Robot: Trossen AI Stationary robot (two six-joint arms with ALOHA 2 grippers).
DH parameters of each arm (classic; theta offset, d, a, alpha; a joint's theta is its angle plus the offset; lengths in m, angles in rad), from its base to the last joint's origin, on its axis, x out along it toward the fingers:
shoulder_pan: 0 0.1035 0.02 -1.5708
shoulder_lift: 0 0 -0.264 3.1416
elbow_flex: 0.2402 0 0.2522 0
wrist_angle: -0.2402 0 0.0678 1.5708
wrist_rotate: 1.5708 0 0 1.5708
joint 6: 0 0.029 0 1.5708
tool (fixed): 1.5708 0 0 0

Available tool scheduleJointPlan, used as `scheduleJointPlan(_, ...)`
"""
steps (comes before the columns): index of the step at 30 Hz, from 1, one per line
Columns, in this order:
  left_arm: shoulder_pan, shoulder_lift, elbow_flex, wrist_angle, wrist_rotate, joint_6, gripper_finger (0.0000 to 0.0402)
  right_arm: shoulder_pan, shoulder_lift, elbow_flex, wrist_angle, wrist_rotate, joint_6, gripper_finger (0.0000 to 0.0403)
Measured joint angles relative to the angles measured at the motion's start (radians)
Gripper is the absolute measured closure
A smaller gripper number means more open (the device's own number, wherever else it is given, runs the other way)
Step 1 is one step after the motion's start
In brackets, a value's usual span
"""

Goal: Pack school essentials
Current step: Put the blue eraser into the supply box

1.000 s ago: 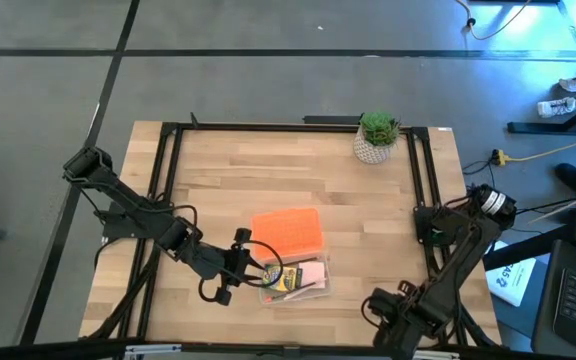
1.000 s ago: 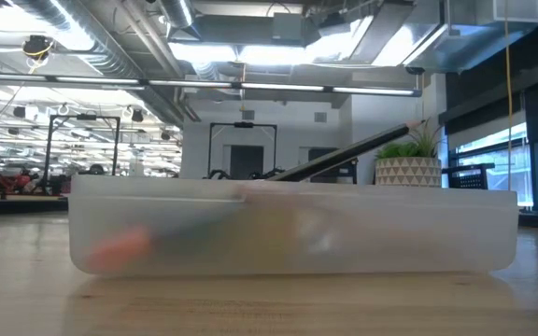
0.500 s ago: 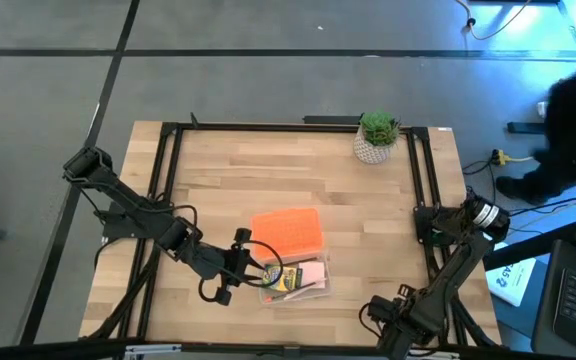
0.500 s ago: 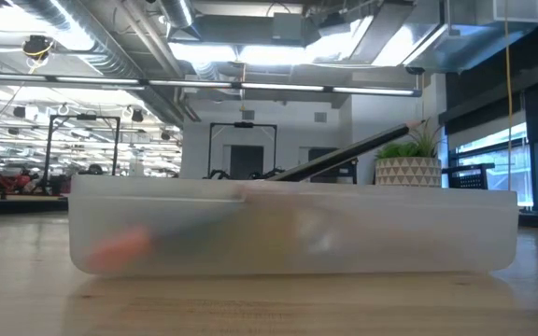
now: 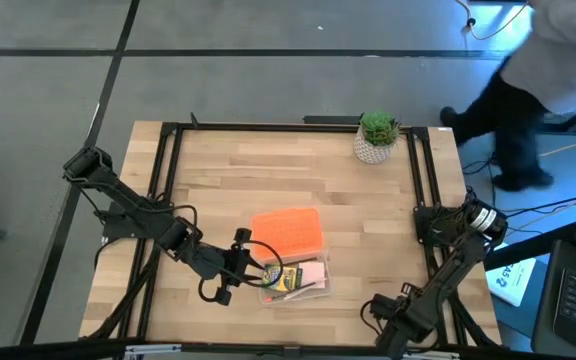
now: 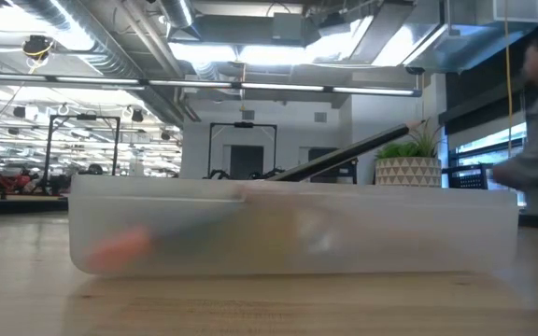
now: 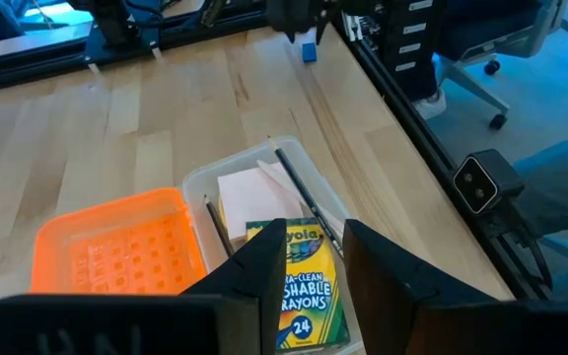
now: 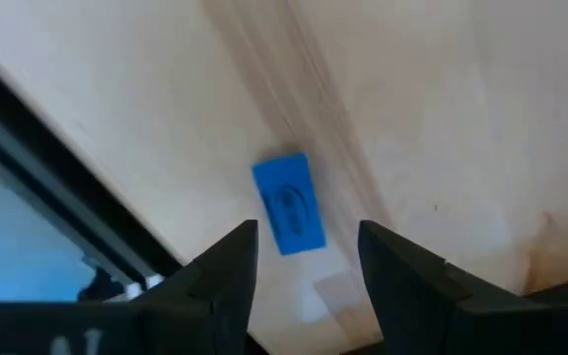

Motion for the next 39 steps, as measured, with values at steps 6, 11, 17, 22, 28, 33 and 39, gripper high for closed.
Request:
scheduleJointPlan(6, 0.0, 0.0, 0.0, 0.0, 0.0, -0.001, 0.0305, -0.002, 0.0, -0.063, 0.132, -0.024, -0.002, 0.0234)
scheduleJointPlan(11, 0.008, 0.0, 0.0, 0.003, 0.0, -0.001, 0.0305, -0.002, 0.0, -0.07, 0.14, -0.024, -0.003, 0.024)
scheduleJointPlan(17, 0.026, 0.0, 0.0, 0.002, 0.0, -0.001, 0.0305, -0.002, 0.0, -0.07, 0.138, 0.003, -0.004, 0.0236)
scheduleJointPlan(22, 0.026, 0.0, 0.0, 0.002, 0.0, 0.0, 0.0305, -0.002, 0.0, -0.082, 0.16, 0.011, -0.004, 0.0236)
scheduleJointPlan(28, 0.025, 0.0, 0.0, 0.002, 0.005, 0.0, 0.0305, -0.003, -0.006, -0.138, 0.237, -0.005, 0.0, 0.0236)
scheduleJointPlan(33, 0.025, 0.0, 0.0, 0.001, 0.007, 0.0, 0.0305, -0.004, -0.005, -0.145, 0.239, -0.005, 0.001, 0.0245)
scheduleJointPlan(39, 0.025, 0.0, 0.0, 0.0, 0.008, 0.0, 0.0305, -0.003, -0.003, -0.146, 0.23, 0.006, 0.052, 0.0279)
